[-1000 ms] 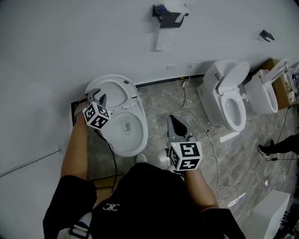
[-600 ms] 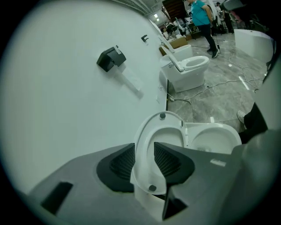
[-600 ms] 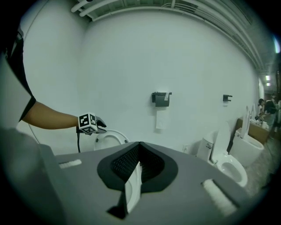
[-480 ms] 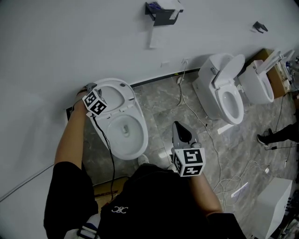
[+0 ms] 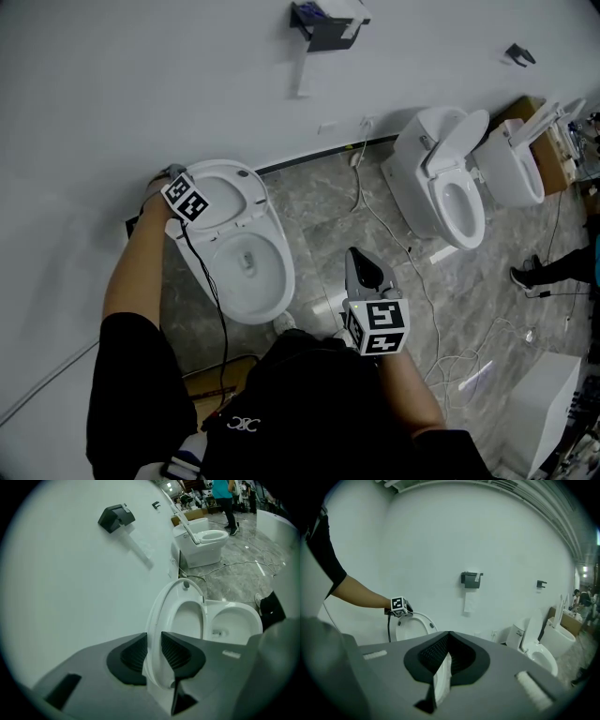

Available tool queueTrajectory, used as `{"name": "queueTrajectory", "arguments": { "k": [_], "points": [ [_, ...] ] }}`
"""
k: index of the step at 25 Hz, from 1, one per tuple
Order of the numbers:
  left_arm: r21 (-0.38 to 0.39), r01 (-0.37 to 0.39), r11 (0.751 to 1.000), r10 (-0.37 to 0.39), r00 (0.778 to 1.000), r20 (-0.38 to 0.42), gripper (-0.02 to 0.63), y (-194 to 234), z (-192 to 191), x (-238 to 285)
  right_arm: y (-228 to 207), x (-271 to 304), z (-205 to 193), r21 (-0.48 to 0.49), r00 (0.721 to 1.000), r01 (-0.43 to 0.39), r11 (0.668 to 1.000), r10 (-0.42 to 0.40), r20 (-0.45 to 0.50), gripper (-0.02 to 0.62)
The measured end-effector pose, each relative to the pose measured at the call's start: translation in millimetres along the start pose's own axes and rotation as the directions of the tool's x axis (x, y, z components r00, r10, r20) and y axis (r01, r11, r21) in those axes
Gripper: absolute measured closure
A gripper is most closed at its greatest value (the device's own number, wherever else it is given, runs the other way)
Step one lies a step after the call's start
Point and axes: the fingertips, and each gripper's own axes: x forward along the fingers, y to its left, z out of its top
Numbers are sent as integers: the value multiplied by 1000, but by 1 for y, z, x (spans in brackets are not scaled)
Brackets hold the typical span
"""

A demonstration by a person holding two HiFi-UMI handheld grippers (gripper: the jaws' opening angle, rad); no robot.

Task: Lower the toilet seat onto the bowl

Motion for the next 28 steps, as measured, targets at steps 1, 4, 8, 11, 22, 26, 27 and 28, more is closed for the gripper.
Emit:
{"name": "queueTrajectory", "arguments": {
  "k": [1, 4, 8, 11, 22, 26, 27, 28],
  "points": [
    [-7, -4, 1000, 4, 1000, 4, 506, 2, 0, 1, 0, 4, -2, -3, 1000, 1, 1000, -1, -5, 588],
    [-19, -5, 1000, 5, 1000, 13, 531, 5, -1, 1, 0, 13, -11, -15, 999, 3, 1000, -3, -33, 588],
    [-1, 17, 1000, -17, 1000, 7, 540, 4, 0, -1, 3, 21, -14, -23, 999, -2, 1000, 1, -53, 588],
    [-39, 61, 997, -61, 998, 18, 541, -2, 1, -6, 6, 22, -15, -29, 999, -9, 1000, 8, -53, 588],
    [-30, 113, 993, -112, 993, 48, 546, -52, -3, -54, 4, 26, -20, -41, 998, -30, 999, 28, -49, 588],
    [-31, 111, 993, -110, 993, 42, 545, -76, -7, -70, 2, 28, -33, -39, 997, -51, 998, 48, -66, 588],
    [-32, 107, 994, -106, 994, 40, 543, -81, -8, -74, 1, 28, -36, -35, 996, -58, 998, 56, -69, 588],
    [-32, 107, 994, -106, 994, 37, 543, -87, -9, -79, 0, 27, -40, -30, 995, -66, 997, 64, -73, 588]
  ]
}}
